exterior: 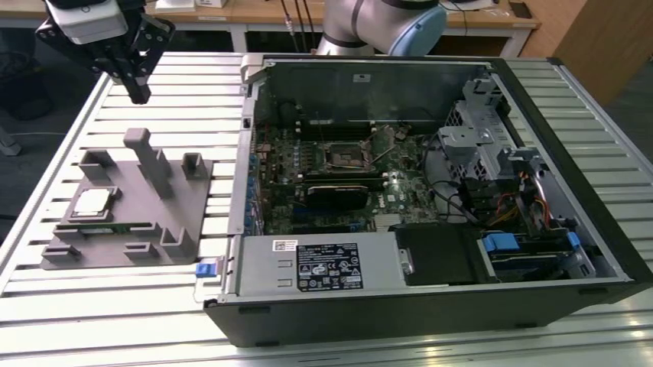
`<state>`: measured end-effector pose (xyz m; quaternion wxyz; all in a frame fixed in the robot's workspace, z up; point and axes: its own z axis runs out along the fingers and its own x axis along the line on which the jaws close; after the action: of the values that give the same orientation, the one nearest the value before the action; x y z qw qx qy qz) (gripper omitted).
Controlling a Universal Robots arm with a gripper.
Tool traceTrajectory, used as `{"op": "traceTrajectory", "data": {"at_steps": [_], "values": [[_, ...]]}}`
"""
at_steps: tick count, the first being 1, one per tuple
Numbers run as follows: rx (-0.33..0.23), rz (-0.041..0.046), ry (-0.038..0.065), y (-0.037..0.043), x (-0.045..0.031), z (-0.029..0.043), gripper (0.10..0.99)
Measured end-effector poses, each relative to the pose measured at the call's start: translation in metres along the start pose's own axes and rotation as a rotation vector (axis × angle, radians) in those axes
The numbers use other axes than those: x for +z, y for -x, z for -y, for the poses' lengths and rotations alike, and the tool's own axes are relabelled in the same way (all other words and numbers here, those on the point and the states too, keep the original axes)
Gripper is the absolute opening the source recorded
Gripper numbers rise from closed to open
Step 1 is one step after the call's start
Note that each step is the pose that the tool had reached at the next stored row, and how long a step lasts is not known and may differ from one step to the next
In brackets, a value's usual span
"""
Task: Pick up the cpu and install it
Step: 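Reach for the cpu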
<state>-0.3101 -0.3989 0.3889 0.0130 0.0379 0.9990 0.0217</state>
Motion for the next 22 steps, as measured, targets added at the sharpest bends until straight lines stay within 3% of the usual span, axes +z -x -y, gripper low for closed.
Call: {"op": "traceTrajectory", "data": {"at_steps": [22], "values": [[0.0,0.0001,0.0,-0.0194,0.0001,0.0015,0.106]]}}
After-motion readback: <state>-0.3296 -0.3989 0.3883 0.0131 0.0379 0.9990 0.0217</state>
